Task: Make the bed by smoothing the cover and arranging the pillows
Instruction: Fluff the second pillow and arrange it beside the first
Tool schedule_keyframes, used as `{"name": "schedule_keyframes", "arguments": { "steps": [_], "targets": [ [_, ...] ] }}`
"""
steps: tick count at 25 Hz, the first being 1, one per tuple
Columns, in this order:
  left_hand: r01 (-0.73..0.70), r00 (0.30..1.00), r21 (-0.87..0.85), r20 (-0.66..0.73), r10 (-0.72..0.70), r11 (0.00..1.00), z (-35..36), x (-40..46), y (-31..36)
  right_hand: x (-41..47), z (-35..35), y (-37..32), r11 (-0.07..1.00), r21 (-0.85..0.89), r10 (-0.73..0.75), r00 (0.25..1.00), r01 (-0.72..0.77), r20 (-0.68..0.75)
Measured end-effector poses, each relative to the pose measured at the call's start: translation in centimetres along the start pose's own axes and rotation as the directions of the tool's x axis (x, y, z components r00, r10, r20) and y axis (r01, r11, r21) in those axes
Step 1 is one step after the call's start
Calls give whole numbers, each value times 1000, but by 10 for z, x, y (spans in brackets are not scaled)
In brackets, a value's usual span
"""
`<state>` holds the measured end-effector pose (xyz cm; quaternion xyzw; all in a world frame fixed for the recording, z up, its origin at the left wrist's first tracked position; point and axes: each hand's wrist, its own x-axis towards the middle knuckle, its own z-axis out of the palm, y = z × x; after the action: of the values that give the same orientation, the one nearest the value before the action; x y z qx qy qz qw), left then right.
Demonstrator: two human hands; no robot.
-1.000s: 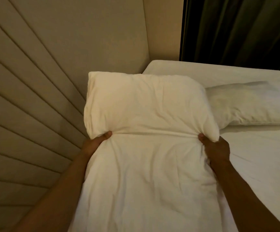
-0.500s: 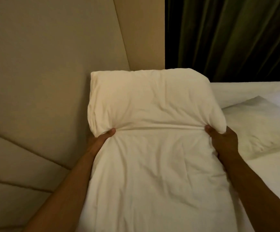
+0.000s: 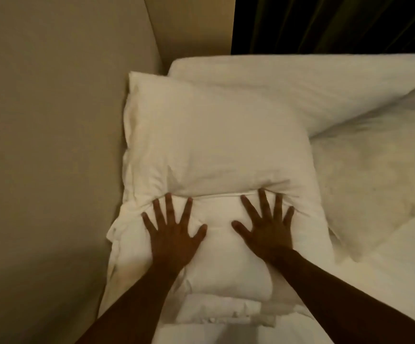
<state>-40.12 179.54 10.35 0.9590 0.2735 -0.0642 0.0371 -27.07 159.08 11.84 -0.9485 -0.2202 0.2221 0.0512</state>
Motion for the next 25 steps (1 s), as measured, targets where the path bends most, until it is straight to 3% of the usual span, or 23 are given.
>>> {"name": "schedule_keyframes", "arguments": {
  "steps": [3,9,13,25],
  "targets": [
    [-7,999,19,-31,8,1000,66,17,1,38,62,10,994,-109,-19,999,16,-30],
    [-1,998,20,-56,2,1000,133,48,14,90,121,22,993,-109,-48,992,36,-116],
    [-14,995,2,-101,14,1000,137,49,15,92,129,25,996,-66,-73,976,60,-206],
    [-24,986,51,-166,32,998,134,34,12,70,132,24,995,-80,-76,956,56,-284]
  ]
}}
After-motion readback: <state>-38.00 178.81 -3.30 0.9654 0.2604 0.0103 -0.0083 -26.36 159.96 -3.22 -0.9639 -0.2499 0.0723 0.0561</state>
